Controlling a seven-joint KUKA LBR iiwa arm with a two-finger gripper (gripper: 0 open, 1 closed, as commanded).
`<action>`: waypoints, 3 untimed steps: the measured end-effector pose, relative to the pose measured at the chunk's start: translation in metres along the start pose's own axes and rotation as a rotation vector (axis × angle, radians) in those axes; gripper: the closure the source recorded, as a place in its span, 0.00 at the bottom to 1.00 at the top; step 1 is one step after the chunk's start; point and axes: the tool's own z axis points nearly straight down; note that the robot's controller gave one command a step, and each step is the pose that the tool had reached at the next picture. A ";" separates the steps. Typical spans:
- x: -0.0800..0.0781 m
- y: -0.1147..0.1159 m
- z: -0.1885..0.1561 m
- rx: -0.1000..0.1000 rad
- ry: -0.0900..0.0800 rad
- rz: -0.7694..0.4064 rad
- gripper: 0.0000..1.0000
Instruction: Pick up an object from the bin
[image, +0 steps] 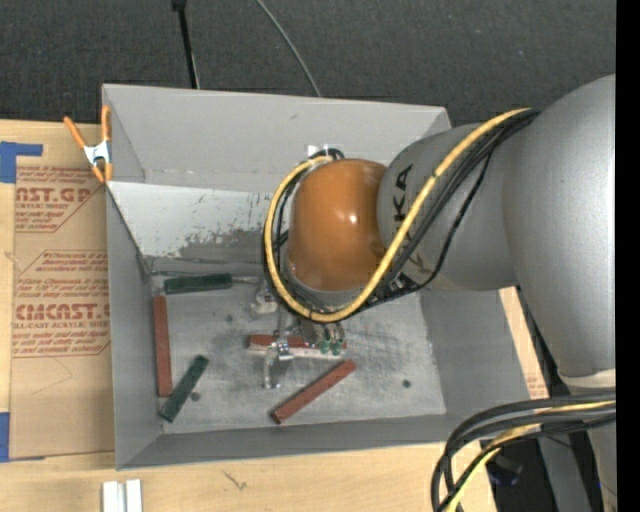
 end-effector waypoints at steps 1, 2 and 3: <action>0.005 -0.055 0.061 -0.001 -0.003 -0.154 1.00; 0.005 -0.055 0.061 -0.001 -0.003 -0.154 1.00; 0.018 -0.058 -0.127 0.001 -0.003 -0.201 1.00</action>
Offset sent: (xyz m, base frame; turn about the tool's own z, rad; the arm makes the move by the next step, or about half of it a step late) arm 0.0000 0.0000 0.0000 0.0000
